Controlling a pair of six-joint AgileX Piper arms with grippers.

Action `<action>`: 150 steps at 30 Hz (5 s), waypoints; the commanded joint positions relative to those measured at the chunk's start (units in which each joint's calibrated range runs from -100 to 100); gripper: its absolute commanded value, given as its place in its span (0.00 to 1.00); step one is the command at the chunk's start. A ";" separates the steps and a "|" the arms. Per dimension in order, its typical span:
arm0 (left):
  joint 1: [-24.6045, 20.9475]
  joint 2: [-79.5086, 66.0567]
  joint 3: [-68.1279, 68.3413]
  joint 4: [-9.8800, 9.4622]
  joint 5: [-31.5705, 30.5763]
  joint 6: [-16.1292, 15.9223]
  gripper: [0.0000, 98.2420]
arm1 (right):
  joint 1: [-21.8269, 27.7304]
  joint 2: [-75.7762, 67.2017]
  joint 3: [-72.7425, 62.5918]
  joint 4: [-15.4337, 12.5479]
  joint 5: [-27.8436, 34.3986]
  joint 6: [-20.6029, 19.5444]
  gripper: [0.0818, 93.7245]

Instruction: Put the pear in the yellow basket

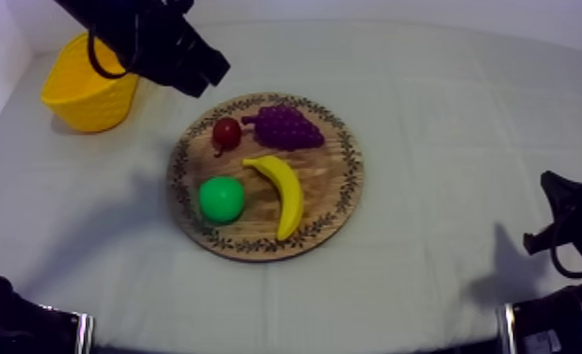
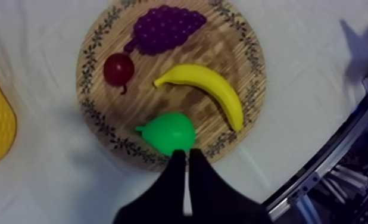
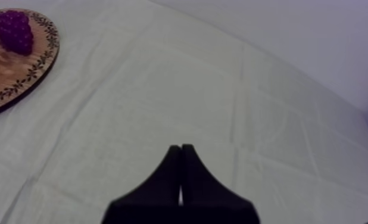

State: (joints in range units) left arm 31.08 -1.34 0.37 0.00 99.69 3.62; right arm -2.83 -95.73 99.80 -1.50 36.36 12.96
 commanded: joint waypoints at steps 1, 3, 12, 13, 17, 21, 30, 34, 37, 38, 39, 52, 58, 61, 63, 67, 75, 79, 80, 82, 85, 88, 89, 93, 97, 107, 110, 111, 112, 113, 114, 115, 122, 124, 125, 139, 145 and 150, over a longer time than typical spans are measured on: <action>0.37 0.29 -0.21 0.54 0.06 -13.05 0.00 | 0.00 -0.03 -0.02 0.01 0.02 0.00 0.00; 0.63 0.54 -0.28 1.02 0.06 -17.32 0.00 | 0.00 -0.03 -0.02 0.01 0.02 0.00 0.00; 0.32 0.74 0.47 1.76 0.07 -27.58 0.00 | 0.00 -0.03 -0.02 0.01 0.02 0.00 0.00; 0.27 0.70 0.38 1.81 0.07 -27.62 0.00 | 0.00 -0.03 -0.02 0.01 0.02 0.00 0.00; 0.08 0.60 1.08 1.39 0.07 -26.49 0.01 | 0.00 -0.03 -0.02 0.01 0.02 0.00 0.00; -0.14 0.43 2.88 0.61 0.07 -25.26 0.11 | 0.00 -0.03 -0.02 0.01 0.02 0.00 0.00; -0.56 -0.47 6.41 -1.09 0.07 -24.05 0.52 | 0.00 -0.03 -0.02 0.01 0.02 0.00 0.00; -0.51 -0.87 6.66 -1.28 0.07 -24.01 0.61 | 0.00 -0.03 -0.02 0.01 0.02 0.00 0.00; -0.36 -1.01 6.44 -1.48 0.07 -24.12 0.67 | 0.00 -0.03 -0.02 0.01 0.02 0.00 0.00; -0.23 -1.01 6.54 -1.67 0.07 -24.05 0.69 | 0.00 -0.03 -0.02 0.01 0.02 0.00 0.00; -0.07 -0.99 6.78 -1.93 0.07 -23.91 0.72 | 0.00 -0.03 -0.02 0.01 0.02 0.00 0.00; 1.80 0.59 9.89 -2.88 -1.94 -20.97 0.91 | 0.00 -0.03 -0.02 0.01 0.02 0.00 0.00; 1.83 3.60 12.79 -2.75 -4.14 -20.50 0.91 | 0.00 -0.03 -0.02 0.01 0.02 0.00 0.00; 1.42 5.68 15.14 -2.56 -6.59 -20.23 0.91 | 0.00 -0.03 -0.02 0.01 0.02 0.00 0.00; 1.10 7.22 16.43 -2.23 -8.23 -20.19 0.91 | 0.00 -0.03 -0.02 0.01 0.02 0.00 0.00; 0.77 10.17 18.30 -1.64 -10.99 -20.34 0.91 | 0.00 -0.03 -0.02 0.01 0.02 0.00 0.00; 0.78 16.28 19.02 -0.89 -14.85 -20.58 0.91 | 0.00 -0.03 -0.02 0.01 0.02 0.00 0.00; 0.73 19.56 18.11 -0.53 -15.77 -20.83 0.92 | 0.00 -0.03 -0.02 0.01 0.02 0.00 0.00; 0.69 20.28 17.99 -0.50 -15.97 -20.86 0.92 | 0.00 -0.03 -0.02 0.01 0.02 0.00 0.00; 0.52 21.68 17.73 -0.38 -16.45 -21.00 0.92 | 0.00 -0.03 -0.02 0.01 0.02 0.00 0.00; 0.09 23.56 17.53 -0.03 -17.20 -21.39 0.92 | 0.00 -0.03 -0.02 0.01 0.02 0.00 0.00; -0.45 25.06 17.89 0.20 -18.10 -21.80 0.91 | 0.00 -0.03 -0.02 0.01 0.02 0.00 0.00; -0.59 25.46 18.03 0.23 -18.40 -21.92 0.91 | 0.00 -0.03 -0.02 0.01 0.02 0.00 0.00; -0.90 26.84 18.30 0.23 -19.40 -22.29 0.91 | 0.00 -0.03 -0.02 0.01 0.02 0.00 0.00; -0.98 28.08 18.24 0.15 -20.20 -22.49 0.89 | 0.00 -0.03 -0.02 0.01 0.02 0.00 0.00; -0.25 30.35 18.05 -0.20 -23.13 -21.59 0.74 | 0.00 -0.03 -0.02 0.01 0.02 0.00 0.00; -0.10 30.57 18.12 -0.27 -23.84 -21.12 0.68 | 0.00 -0.03 -0.02 0.01 0.02 0.00 0.00; -0.07 30.63 18.13 -0.28 -24.00 -21.00 0.66 | 0.00 -0.03 -0.02 0.01 0.02 0.00 0.00; -0.04 30.67 18.14 -0.29 -24.19 -20.86 0.64 | 0.00 -0.03 -0.02 0.01 0.02 0.00 0.00; -0.03 30.70 18.14 -0.30 -24.44 -20.75 0.62 | 0.00 -0.03 -0.02 0.01 0.02 0.00 0.00; -0.01 30.72 18.15 -0.28 -24.76 -20.69 0.60 | 0.00 -0.03 -0.02 0.01 0.02 0.00 0.00; -0.01 30.73 18.15 -0.23 -25.08 -20.64 0.57 | 0.00 -0.03 -0.02 0.01 0.02 0.00 0.00; 0.06 30.61 18.61 -0.05 -26.74 -20.27 0.47 | 0.00 -0.03 -0.02 0.01 0.02 0.00 0.00; 0.07 30.42 18.84 -0.04 -27.03 -20.21 0.46 | 0.00 -0.03 -0.02 0.01 0.02 0.00 0.00; 0.10 30.24 19.01 -0.03 -27.15 -20.18 0.46 | 0.00 -0.03 -0.02 0.01 0.02 0.00 0.00; -0.92 20.24 20.30 0.07 -23.74 -19.88 0.44 | 0.00 -0.03 -0.02 0.01 0.02 0.00 0.00; -2.55 13.69 21.71 -0.11 -21.46 -19.72 0.44 | 0.00 -0.03 -0.02 0.01 0.02 0.00 0.00; -4.21 8.41 22.00 -0.27 -18.59 -19.30 0.44 | 0.00 -0.03 -0.02 0.01 0.02 0.00 0.00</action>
State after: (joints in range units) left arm 27.09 8.80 22.36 0.00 80.66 -15.78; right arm -2.83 -95.73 99.80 -1.50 36.36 12.96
